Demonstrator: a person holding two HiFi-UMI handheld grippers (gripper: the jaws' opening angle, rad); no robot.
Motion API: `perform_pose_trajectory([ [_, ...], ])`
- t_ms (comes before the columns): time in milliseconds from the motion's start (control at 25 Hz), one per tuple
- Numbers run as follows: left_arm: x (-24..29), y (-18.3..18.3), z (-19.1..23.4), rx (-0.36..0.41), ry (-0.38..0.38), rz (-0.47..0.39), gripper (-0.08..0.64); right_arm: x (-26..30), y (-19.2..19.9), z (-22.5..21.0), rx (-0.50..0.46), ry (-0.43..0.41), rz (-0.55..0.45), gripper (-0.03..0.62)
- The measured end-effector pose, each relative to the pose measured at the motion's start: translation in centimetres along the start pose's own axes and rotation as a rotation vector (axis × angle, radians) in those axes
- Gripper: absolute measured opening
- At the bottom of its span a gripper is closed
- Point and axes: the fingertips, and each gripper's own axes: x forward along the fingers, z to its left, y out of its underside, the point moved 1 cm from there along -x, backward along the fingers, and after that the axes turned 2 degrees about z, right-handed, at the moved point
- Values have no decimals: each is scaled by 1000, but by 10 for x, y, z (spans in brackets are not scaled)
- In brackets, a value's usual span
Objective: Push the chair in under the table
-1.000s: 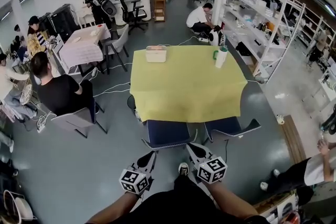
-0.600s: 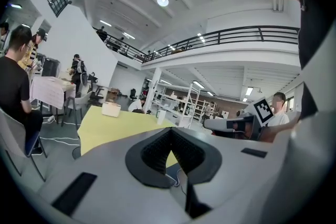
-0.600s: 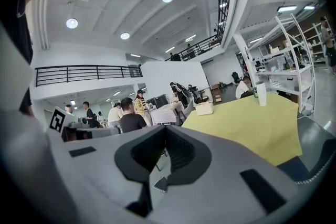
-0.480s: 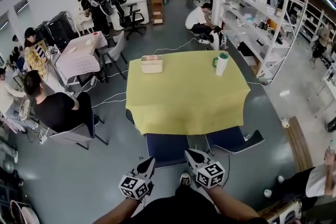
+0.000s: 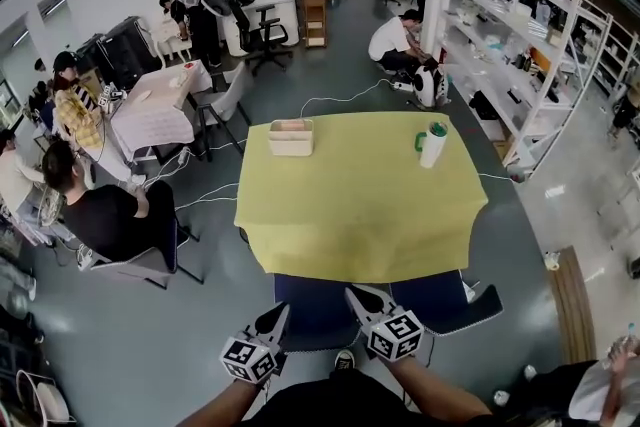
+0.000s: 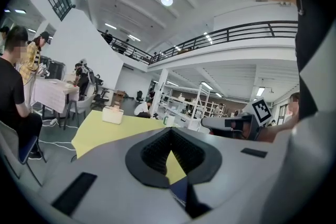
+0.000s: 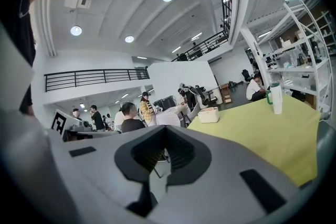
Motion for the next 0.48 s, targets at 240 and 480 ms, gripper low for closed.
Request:
perform_pose_trajectory([
  [240,26,-11,-5,-32,20,-51,9,21,-5,-25,55,-85,9,14],
  [480,29,-12,-3,-9,23,-15,9,41,-7,-12,63,-161,8,14],
])
